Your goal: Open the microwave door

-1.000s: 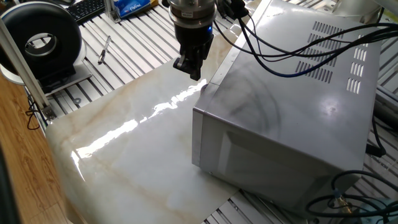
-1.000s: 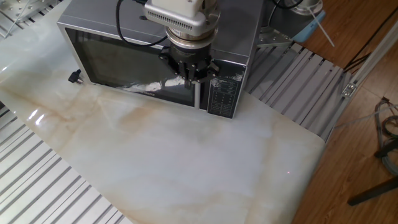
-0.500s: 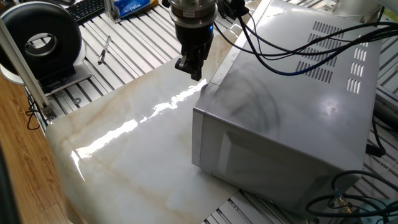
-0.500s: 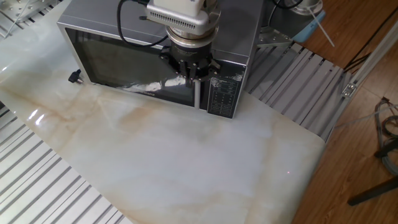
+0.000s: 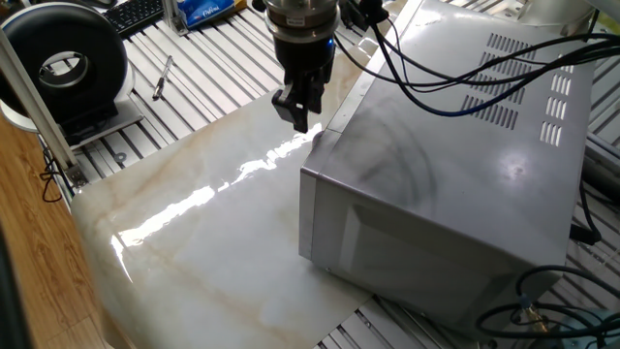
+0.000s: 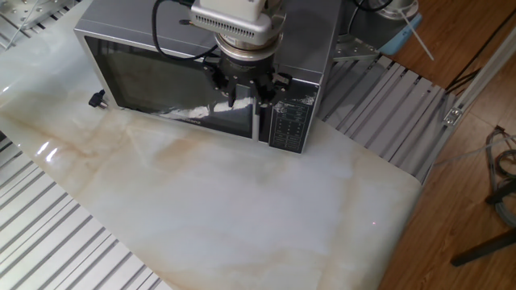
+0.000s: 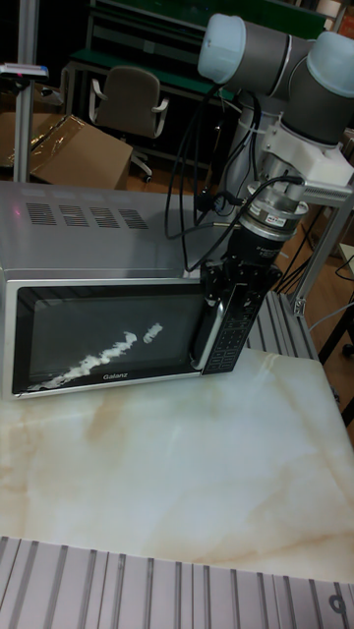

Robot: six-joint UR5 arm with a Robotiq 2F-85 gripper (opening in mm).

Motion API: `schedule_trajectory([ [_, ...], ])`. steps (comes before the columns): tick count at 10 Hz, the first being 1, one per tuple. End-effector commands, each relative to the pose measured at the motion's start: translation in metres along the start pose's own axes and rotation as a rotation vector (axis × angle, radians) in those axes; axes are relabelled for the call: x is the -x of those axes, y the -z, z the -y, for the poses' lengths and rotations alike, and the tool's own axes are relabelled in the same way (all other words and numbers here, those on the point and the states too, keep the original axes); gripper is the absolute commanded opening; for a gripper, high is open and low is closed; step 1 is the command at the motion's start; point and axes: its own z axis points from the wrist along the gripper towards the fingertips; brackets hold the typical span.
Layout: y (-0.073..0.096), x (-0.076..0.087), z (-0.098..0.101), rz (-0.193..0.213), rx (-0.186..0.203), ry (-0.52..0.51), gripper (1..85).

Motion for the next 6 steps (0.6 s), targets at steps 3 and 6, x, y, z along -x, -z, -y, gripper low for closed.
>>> schedule_trajectory([
  [3, -0.012, -0.014, -0.017, -0.039, 0.051, -0.025, 44.0],
  [6, -0.014, -0.015, -0.021, -0.046, 0.054, -0.025, 44.0],
])
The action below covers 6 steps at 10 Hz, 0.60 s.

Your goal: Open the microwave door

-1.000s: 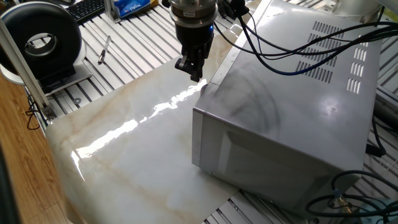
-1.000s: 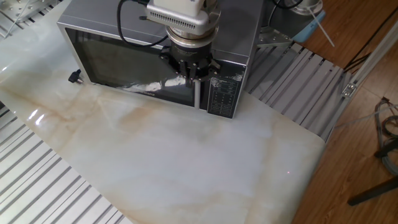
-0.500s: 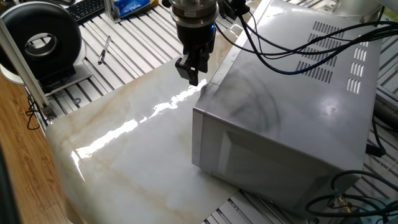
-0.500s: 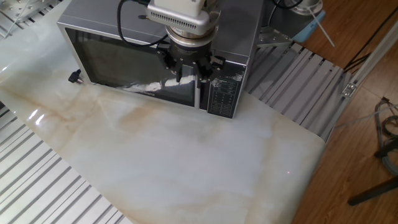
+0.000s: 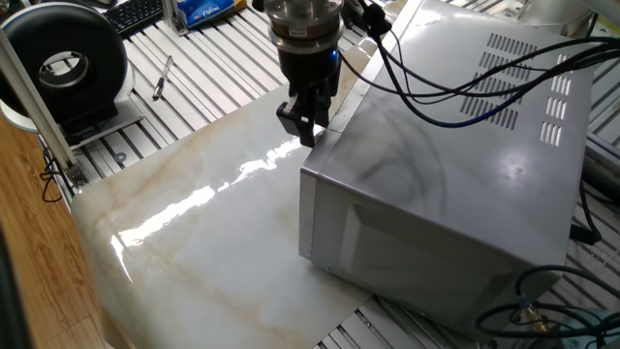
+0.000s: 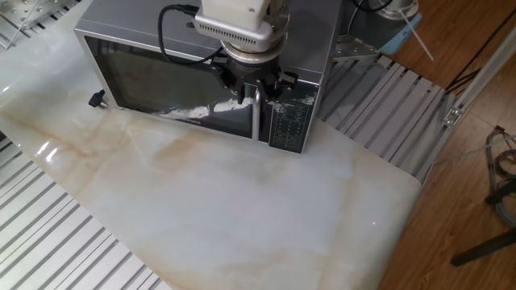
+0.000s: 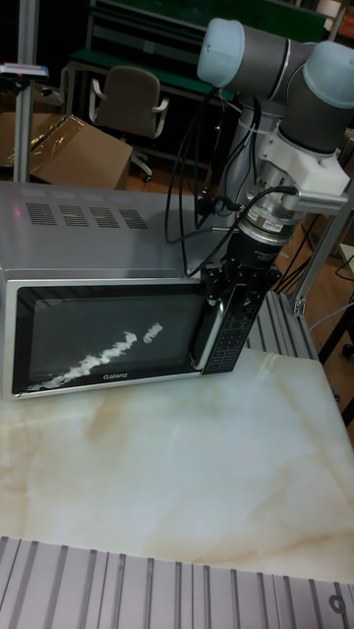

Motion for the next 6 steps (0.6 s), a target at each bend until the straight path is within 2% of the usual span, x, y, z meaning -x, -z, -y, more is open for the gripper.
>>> schedule_trajectory([
  [1, -0.0039, -0.0057, -0.0067, -0.018, 0.015, -0.005, 43.0],
  [6, -0.0071, -0.0120, -0.0014, -0.031, 0.007, 0.007, 38.7],
])
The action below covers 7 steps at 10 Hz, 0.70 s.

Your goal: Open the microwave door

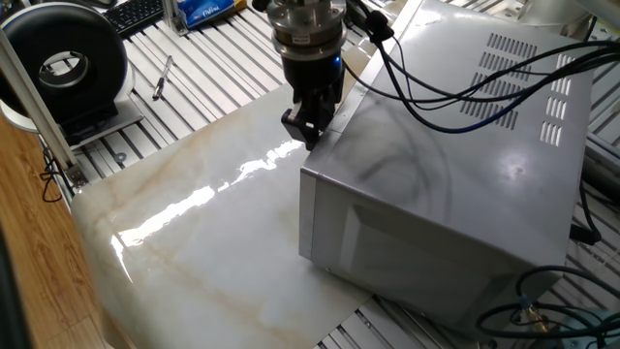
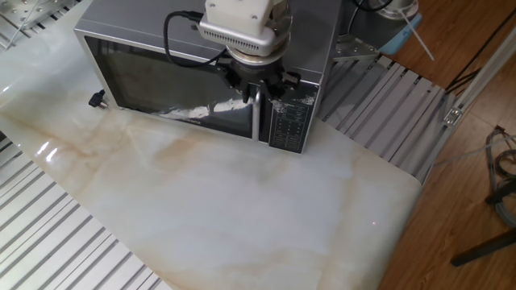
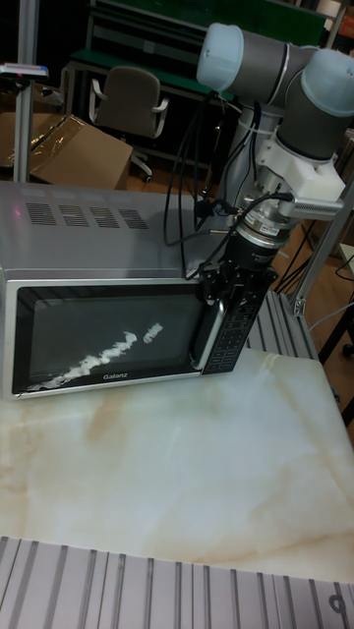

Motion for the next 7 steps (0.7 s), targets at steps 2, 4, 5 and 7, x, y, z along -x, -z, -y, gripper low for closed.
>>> schedule_trajectory([
  [2, -0.0008, -0.0028, -0.0028, -0.007, 0.010, 0.007, 36.7],
  [4, -0.0009, -0.0028, -0.0029, -0.007, 0.010, 0.014, 34.3],
  [5, -0.0009, -0.0032, -0.0030, -0.008, 0.011, 0.014, 31.3],
  [7, -0.0001, -0.0059, 0.0018, -0.018, -0.010, 0.008, 17.7],
])
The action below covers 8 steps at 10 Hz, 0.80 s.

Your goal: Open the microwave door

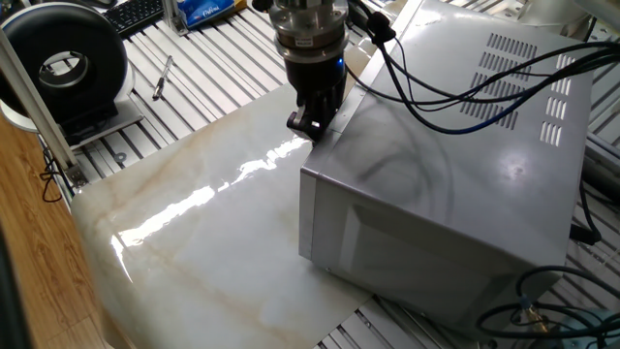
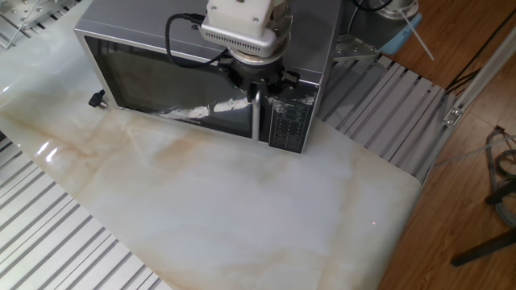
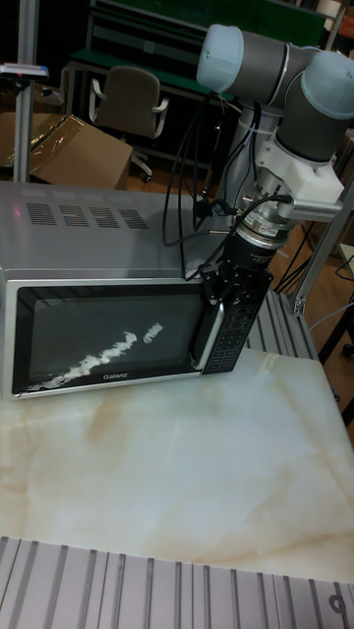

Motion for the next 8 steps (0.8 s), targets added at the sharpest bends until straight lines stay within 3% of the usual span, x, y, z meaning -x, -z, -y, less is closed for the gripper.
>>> schedule_trajectory([
  [1, 0.002, -0.002, 0.001, -0.005, -0.008, -0.006, 13.7],
  [3, 0.002, 0.010, -0.010, 0.019, -0.015, -0.054, 1.0],
  [4, -0.004, 0.014, -0.016, 0.035, -0.015, -0.057, 1.0],
  [6, -0.016, 0.004, 0.004, 0.067, 0.046, 0.006, 1.0],
  [7, -0.006, -0.010, 0.026, 0.023, 0.054, 0.030, 1.0],
  [8, 0.028, -0.023, 0.049, -0.077, -0.012, 0.042, 1.0],
])
